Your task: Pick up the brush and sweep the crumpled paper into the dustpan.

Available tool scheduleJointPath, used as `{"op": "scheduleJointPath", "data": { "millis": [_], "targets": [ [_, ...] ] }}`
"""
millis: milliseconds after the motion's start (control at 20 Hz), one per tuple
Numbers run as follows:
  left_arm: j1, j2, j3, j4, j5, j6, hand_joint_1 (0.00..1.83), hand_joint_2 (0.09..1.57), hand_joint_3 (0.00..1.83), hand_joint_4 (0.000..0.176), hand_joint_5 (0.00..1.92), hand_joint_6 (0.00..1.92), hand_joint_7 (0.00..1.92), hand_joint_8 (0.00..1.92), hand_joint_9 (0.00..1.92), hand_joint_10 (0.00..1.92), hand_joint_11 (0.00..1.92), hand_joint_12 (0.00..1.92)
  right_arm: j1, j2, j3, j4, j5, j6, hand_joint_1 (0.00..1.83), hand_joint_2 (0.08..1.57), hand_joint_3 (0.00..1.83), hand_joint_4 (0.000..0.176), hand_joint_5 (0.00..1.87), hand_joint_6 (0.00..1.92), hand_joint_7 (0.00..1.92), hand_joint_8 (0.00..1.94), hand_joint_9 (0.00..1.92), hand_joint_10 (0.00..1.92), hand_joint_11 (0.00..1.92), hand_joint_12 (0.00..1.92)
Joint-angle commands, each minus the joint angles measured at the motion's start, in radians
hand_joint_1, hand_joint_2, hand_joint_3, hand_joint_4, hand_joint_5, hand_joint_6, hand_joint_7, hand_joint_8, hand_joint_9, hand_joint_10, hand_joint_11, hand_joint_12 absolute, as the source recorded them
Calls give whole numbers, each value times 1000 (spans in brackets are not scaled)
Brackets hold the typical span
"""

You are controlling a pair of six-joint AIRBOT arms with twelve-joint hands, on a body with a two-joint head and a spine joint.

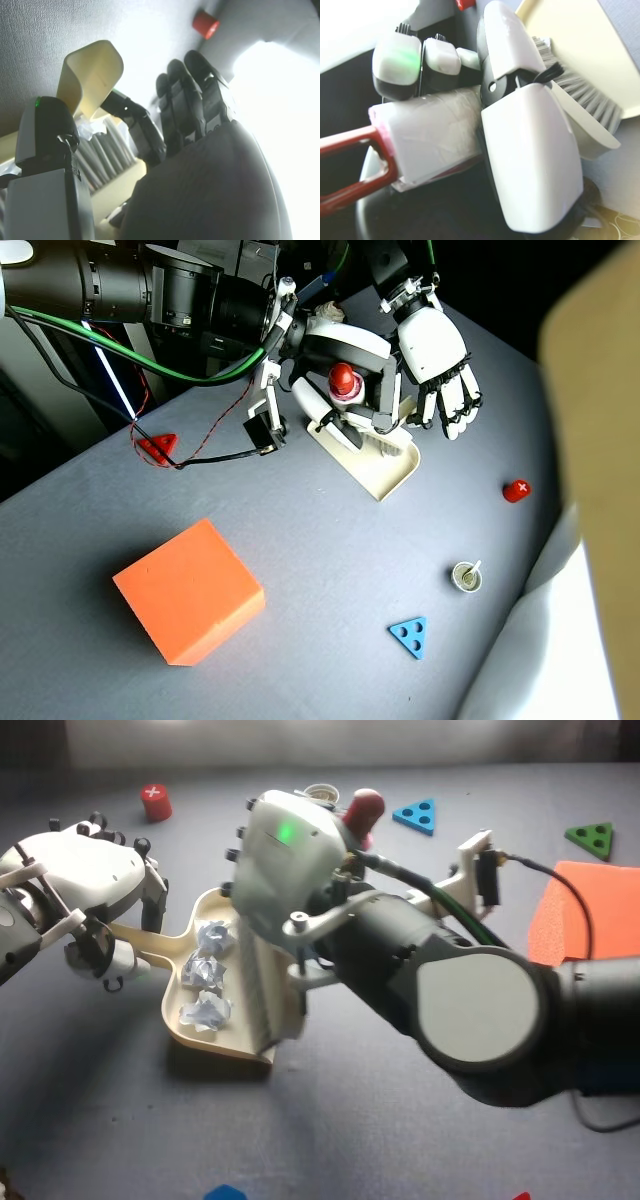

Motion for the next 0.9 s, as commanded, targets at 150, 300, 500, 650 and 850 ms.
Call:
{"op": "scheduleJointPath", "data": {
  "millis": [150,300,500,650,850],
  "targets": [
    [-10,0,-2,28,-87,7,1041,1137,0,63,936,1052,336,1,264,4,0,642,-1,45,-21,-77,-60,18,1424,1191,0,29,820,1921,1005,1941,1190,1921,1328,1921],
    [-12,0,-2,28,-88,8,1028,1138,1,96,931,1060,391,2,354,3,0,800,5,61,-21,-86,-69,35,1410,1212,2,12,782,1921,1002,1941,1191,1921,1336,1921],
    [-15,-1,-1,28,-88,9,1029,1145,0,85,921,1074,344,2,320,4,0,701,8,121,-50,-87,-71,40,1415,1211,2,0,779,1921,1010,1941,1206,1921,1345,1921],
    [-18,-1,-1,27,-88,10,1017,1144,0,113,919,1078,335,1,309,1,0,719,7,182,-95,-87,-48,60,1399,1213,2,0,767,1921,988,1941,1188,1921,1332,1921],
    [-22,0,-1,25,-88,10,1027,1141,2,92,922,1074,314,4,270,4,0,635,-8,281,-152,-87,-48,77,1397,1211,0,0,779,1921,998,1941,1191,1921,1332,1921]
  ]
}}
